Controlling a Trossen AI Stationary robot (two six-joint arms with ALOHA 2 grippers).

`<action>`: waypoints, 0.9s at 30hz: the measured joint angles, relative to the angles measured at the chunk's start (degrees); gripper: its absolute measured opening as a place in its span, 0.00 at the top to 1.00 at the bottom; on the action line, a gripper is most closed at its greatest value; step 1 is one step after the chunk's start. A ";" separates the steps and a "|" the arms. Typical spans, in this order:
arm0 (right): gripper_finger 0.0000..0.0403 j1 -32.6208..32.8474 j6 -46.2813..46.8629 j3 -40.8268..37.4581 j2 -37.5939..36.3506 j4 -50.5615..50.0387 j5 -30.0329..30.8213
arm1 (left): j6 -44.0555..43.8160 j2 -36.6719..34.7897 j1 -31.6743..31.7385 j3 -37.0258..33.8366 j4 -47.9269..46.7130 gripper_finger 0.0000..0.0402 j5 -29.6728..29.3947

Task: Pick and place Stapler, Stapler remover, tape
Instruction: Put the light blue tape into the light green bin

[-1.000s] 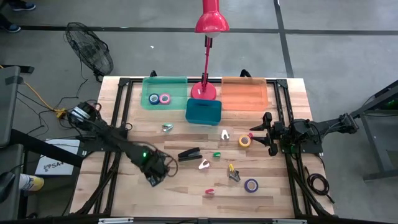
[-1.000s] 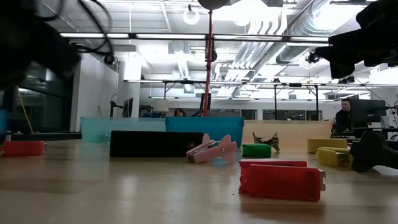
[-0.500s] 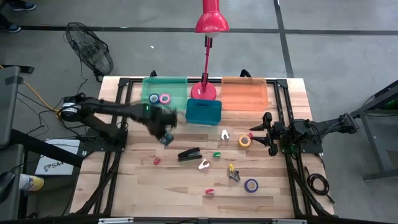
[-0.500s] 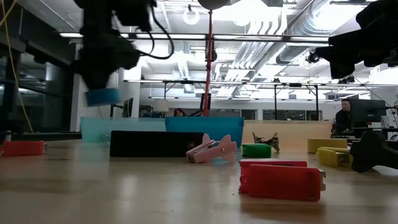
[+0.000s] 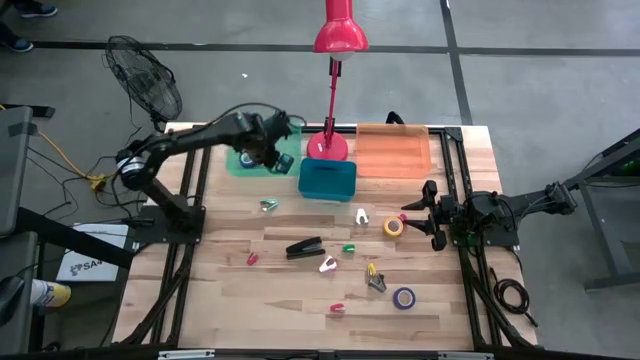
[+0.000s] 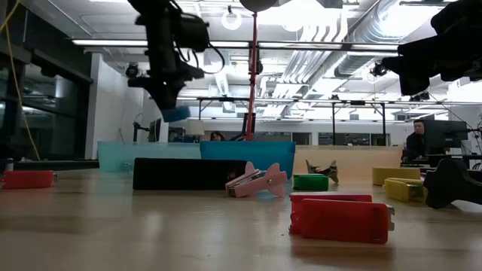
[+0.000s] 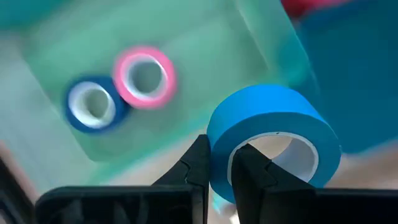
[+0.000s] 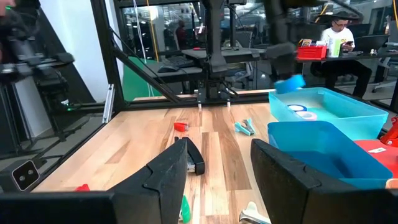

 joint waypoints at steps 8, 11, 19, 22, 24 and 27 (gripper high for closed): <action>0.58 0.01 0.00 0.00 0.00 0.00 0.00 | 3.83 7.64 8.64 4.33 -1.70 0.92 -1.89; 0.58 -0.01 0.00 0.00 0.00 0.00 -0.02 | 6.27 9.31 12.39 4.38 -1.72 0.90 -3.22; 0.58 -0.01 0.00 0.00 0.00 0.00 0.00 | 10.42 11.25 19.86 4.36 -0.10 0.90 -5.96; 0.58 0.01 0.00 0.00 0.00 0.00 0.00 | 10.83 11.52 21.22 4.38 0.69 0.90 -6.00; 0.58 -0.01 0.00 0.00 0.00 0.00 0.00 | 10.88 12.35 21.72 4.36 0.69 0.90 -6.20; 0.58 0.00 0.00 0.00 0.00 0.00 0.00 | 11.03 13.47 22.48 4.33 0.77 0.90 -5.74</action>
